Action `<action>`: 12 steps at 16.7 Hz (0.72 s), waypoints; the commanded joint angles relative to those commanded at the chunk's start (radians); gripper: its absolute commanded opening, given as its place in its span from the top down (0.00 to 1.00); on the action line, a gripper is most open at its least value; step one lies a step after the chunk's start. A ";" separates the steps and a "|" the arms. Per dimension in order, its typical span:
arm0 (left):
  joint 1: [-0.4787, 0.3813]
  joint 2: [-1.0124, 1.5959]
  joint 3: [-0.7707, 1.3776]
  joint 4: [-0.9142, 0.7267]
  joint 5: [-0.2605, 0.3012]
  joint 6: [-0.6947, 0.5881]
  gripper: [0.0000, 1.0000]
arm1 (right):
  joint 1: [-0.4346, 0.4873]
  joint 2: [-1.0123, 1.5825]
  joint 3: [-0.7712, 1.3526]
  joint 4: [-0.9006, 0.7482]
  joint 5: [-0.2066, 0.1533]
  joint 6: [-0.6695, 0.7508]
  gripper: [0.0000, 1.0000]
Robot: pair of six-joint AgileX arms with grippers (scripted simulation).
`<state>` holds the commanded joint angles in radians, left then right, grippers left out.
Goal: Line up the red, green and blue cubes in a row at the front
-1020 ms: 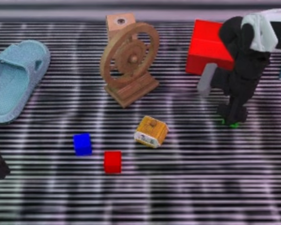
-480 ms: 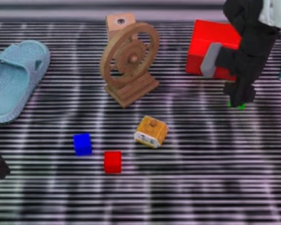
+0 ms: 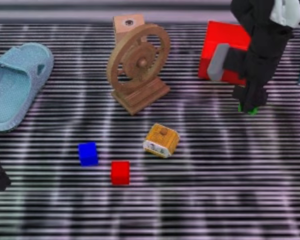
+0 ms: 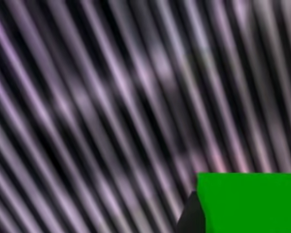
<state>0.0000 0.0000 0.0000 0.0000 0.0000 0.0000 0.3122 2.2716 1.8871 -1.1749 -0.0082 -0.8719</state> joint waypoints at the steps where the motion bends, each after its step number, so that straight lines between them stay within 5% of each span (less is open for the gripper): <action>1: 0.000 0.000 0.000 0.000 0.000 0.000 0.00 | 0.033 -0.005 -0.003 -0.002 0.001 0.006 1.00; 8: 0.000 0.000 0.000 0.000 0.000 0.000 0.00 | 0.407 -0.064 -0.044 -0.020 -0.003 0.071 1.00; 12: 0.000 0.000 0.000 0.000 0.000 0.000 0.00 | 0.465 -0.081 -0.055 -0.020 -0.005 0.083 1.00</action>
<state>0.0000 0.0000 0.0000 0.0000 0.0000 0.0000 0.7774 2.1905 1.8320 -1.1950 -0.0128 -0.7892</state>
